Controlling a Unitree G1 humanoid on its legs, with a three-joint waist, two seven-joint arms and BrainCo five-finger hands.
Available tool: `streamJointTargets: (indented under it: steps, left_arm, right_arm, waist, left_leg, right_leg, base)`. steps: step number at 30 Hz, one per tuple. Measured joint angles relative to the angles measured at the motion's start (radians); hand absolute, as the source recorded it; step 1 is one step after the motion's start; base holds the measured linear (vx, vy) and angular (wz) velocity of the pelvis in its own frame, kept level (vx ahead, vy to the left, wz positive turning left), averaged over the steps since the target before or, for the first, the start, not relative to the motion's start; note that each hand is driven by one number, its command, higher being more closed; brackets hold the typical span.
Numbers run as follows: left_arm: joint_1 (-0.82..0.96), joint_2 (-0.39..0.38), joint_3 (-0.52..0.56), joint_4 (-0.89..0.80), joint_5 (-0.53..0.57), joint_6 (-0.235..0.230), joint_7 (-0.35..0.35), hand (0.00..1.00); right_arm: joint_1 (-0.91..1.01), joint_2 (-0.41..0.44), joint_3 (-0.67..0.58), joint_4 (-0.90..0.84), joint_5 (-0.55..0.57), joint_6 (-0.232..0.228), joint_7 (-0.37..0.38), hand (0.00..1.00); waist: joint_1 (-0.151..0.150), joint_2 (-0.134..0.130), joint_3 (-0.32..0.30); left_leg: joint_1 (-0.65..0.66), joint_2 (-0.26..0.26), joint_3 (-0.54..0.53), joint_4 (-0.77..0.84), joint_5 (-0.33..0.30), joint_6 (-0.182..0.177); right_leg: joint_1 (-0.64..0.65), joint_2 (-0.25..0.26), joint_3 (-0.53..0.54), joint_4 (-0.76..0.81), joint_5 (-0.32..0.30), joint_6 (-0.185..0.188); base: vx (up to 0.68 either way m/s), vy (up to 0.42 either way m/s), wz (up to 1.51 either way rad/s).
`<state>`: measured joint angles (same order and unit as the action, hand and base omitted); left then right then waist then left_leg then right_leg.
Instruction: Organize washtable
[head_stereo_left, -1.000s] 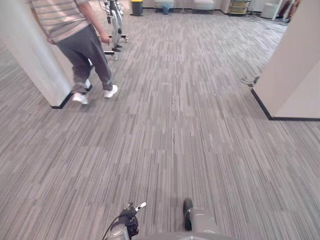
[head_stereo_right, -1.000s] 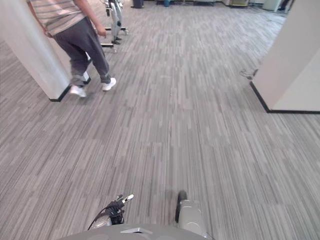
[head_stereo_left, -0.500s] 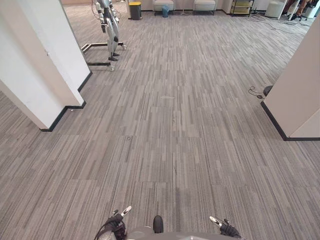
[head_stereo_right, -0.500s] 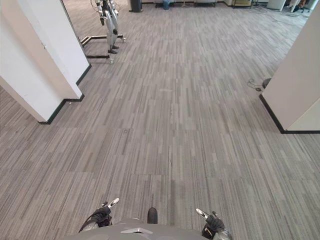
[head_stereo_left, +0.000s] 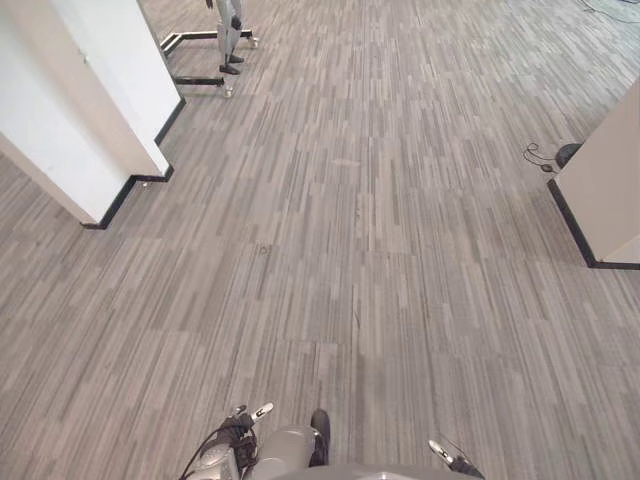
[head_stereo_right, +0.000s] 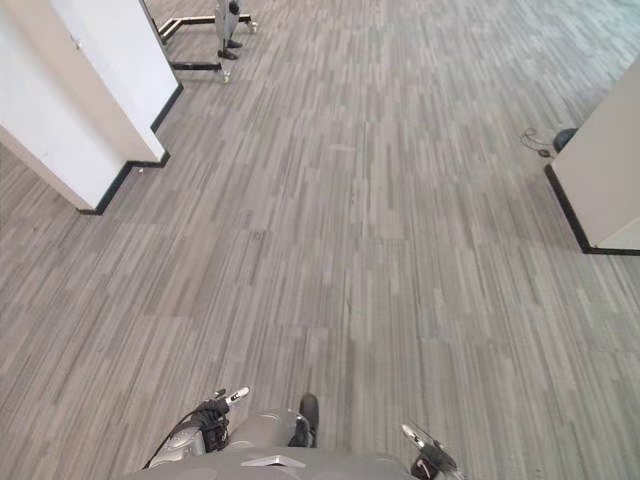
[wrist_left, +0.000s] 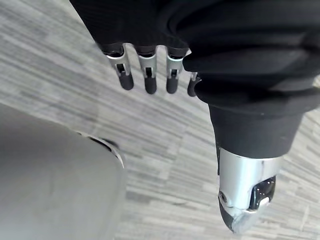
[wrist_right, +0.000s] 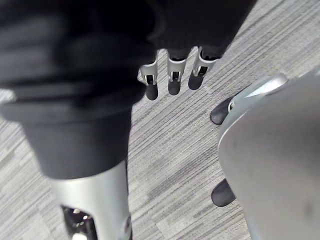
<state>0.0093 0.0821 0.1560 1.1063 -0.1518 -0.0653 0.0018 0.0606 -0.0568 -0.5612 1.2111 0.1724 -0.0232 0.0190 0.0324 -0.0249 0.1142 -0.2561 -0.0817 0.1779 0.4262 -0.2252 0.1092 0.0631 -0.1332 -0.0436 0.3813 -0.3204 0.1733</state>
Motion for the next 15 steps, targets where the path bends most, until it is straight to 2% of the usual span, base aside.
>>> streamJointTargets:
  steps: [1,2,3,4,7,8,9,10,11,13,14,15]
  left_arm:
    - [0.004,0.002,-0.020,0.002,0.001,0.002,0.006,0.00]
    - [0.002,0.006,-0.037,0.002,0.001,0.003,0.007,0.00]
    - [0.002,0.008,-0.048,0.002,0.003,0.004,0.006,0.00]
    - [0.003,0.006,-0.036,0.002,0.004,0.011,0.007,0.00]
    - [0.004,-0.010,-0.008,0.001,0.006,0.021,0.006,0.00]
    - [-0.005,-0.022,-0.001,0.002,0.007,0.021,0.006,0.00]
    - [-0.013,-0.036,0.002,0.002,0.012,0.021,0.005,0.00]
    - [-0.015,-0.042,0.002,0.002,0.012,0.021,0.004,0.00]
    - [-0.014,-0.050,0.006,0.002,0.018,0.021,0.001,0.00]
    - [-0.006,-0.083,0.047,-0.001,0.025,0.021,-0.010,0.00]
    - [-0.003,-0.093,0.088,0.000,0.026,0.021,-0.013,0.00]
    - [-0.005,-0.113,0.139,-0.001,0.030,0.021,-0.012,0.00]
  right_arm:
    - [0.007,-0.001,0.007,-0.021,0.004,-0.002,0.002,0.00]
    - [0.012,0.003,0.007,-0.031,0.003,-0.003,0.002,0.00]
    - [0.021,0.017,0.007,-0.033,0.004,-0.009,0.002,0.00]
    - [0.043,0.027,0.009,-0.035,0.005,-0.011,0.003,0.00]
    - [0.093,0.042,0.002,-0.042,0.005,-0.016,0.003,0.00]
    - [0.101,0.040,-0.025,-0.042,0.005,-0.013,0.003,0.00]
    - [0.117,0.048,-0.065,-0.035,0.004,-0.009,0.002,0.00]
    - [0.124,0.052,-0.078,-0.033,0.004,-0.008,0.002,0.00]
    - [0.135,0.058,-0.094,-0.034,0.003,-0.007,0.001,0.00]
    - [0.140,0.058,-0.080,-0.039,0.003,0.004,0.000,0.00]
    - [0.142,0.054,-0.061,-0.050,0.004,0.005,0.001,0.00]
    - [0.150,0.057,-0.067,-0.078,0.009,0.006,0.003,0.00]
  waist:
    - [-0.001,0.008,-0.005]
    - [-0.009,0.006,0.001]
    - [-0.024,-0.006,0.016]
    - [-0.026,-0.013,0.016]
    - [-0.036,-0.005,0.016]
    - [-0.051,0.007,0.019]
    - [-0.071,0.019,0.018]
    - [-0.082,0.027,0.019]
    - [-0.088,0.032,0.020]
    - [-0.088,0.039,0.016]
    - [-0.091,0.045,0.010]
    - [-0.099,0.050,0.001]
  left_leg:
    - [0.044,-0.002,0.001,-0.025,-0.028,0.002]
    - [0.075,-0.007,-0.007,-0.041,-0.032,0.003]
    - [0.143,-0.018,-0.024,-0.092,-0.034,0.000]
    - [0.223,-0.023,-0.038,-0.164,-0.033,-0.001]
    - [0.370,-0.034,-0.076,-0.312,-0.032,-0.003]
    - [0.429,-0.035,-0.110,-0.356,-0.030,-0.005]
    - [0.473,-0.031,-0.146,-0.389,-0.028,-0.011]
    - [0.493,-0.027,-0.165,-0.403,-0.031,-0.018]
    - [0.519,-0.031,-0.184,-0.407,-0.031,-0.019]
    - [0.569,-0.035,-0.186,-0.367,-0.051,-0.051]
    - [0.576,-0.037,-0.180,-0.268,-0.075,-0.093]
    - [0.546,-0.041,-0.155,-0.082,-0.081,-0.104]
  right_leg:
    - [-0.176,-0.018,-0.002,0.371,0.093,-0.037]
    - [-0.238,-0.021,0.000,0.490,0.120,-0.053]
    - [-0.321,-0.015,-0.003,0.653,0.122,-0.051]
    - [-0.378,-0.009,-0.039,0.711,0.113,-0.061]
    - [-0.470,0.004,-0.163,0.634,0.095,-0.091]
    - [-0.504,0.026,-0.226,0.500,0.080,-0.116]
    - [-0.531,0.052,-0.279,0.332,0.091,-0.132]
    - [-0.541,0.068,-0.297,0.247,0.108,-0.142]
    - [-0.553,0.102,-0.313,0.092,0.159,-0.170]
    - [-0.569,0.148,-0.342,0.053,0.199,-0.245]
    - [-0.540,0.184,-0.373,0.042,0.237,-0.318]
    - [-0.487,0.218,-0.359,0.003,0.288,-0.431]
  base:
    - [0.26,0.184,-0.20]
    - [0.39,0.205,0.01]
    - [0.45,0.187,0.26]
    - [0.46,0.183,0.23]
    - [0.34,0.129,0.22]
    - [-0.03,0.015,0.63]
    - [-0.02,0.003,0.77]
    - [0.22,0.050,0.84]
    - [0.54,0.063,0.64]
    - [0.74,0.040,0.50]
    - [0.79,0.045,0.56]
    - [0.79,0.094,0.45]
